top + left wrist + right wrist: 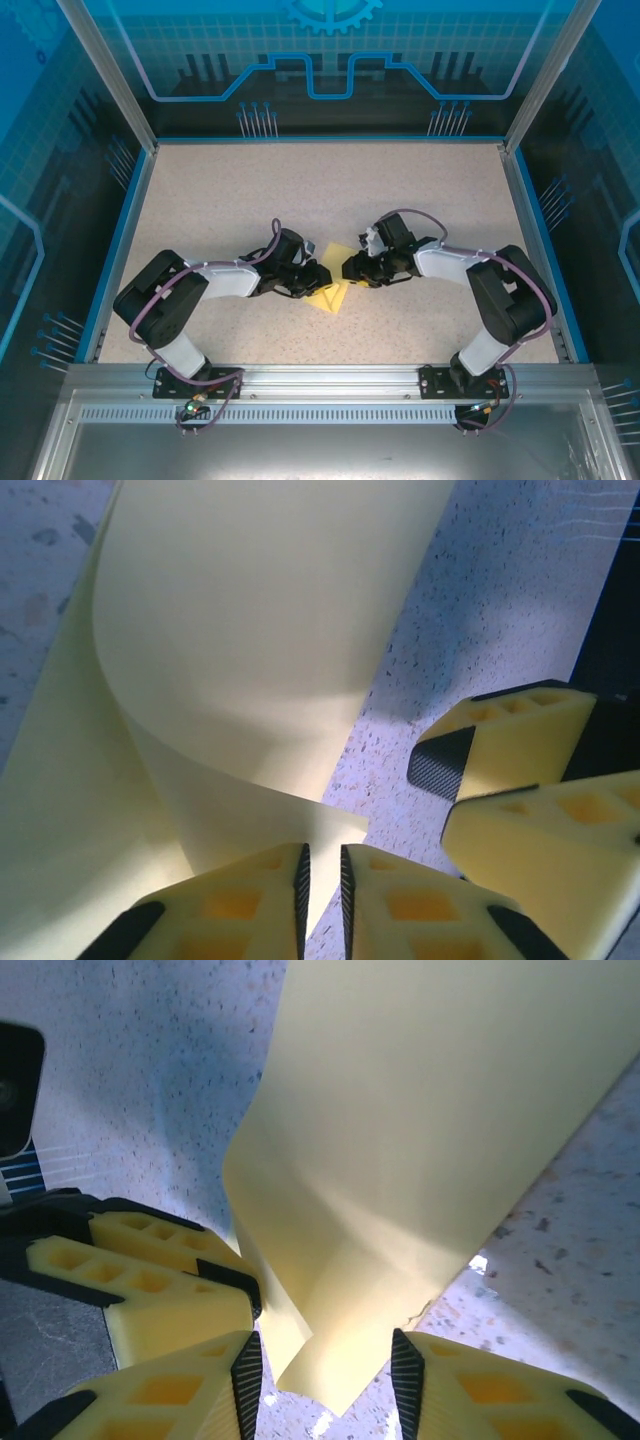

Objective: Fold a paper plane with a square sheet of paper (pick it up from the middle)
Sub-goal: Fold the triangle a second time at the center of the table.

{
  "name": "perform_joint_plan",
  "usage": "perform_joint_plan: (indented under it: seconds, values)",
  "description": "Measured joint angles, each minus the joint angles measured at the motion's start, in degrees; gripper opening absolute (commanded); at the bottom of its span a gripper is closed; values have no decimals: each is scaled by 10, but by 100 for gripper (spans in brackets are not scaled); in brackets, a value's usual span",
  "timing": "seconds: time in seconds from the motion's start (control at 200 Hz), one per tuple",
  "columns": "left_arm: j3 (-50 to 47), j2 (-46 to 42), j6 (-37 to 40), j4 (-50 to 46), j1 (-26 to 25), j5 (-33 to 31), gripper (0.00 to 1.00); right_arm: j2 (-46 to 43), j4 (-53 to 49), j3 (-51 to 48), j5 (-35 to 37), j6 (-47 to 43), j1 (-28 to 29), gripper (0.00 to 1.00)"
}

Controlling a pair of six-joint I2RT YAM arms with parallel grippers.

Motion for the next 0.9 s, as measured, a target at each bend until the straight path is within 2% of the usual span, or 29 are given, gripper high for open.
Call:
perform_joint_plan:
  seconds: [0.205,0.63,0.9]
  values:
    - [0,0,0,0,0,0,10,33,2,8,-14,-5,15,38]
    - [0,0,0,-4,0,0,7,64,28,20,-43,-5,20,26]
    - [0,0,0,-5,0,0,7,65,42,20,-54,2,20,15]
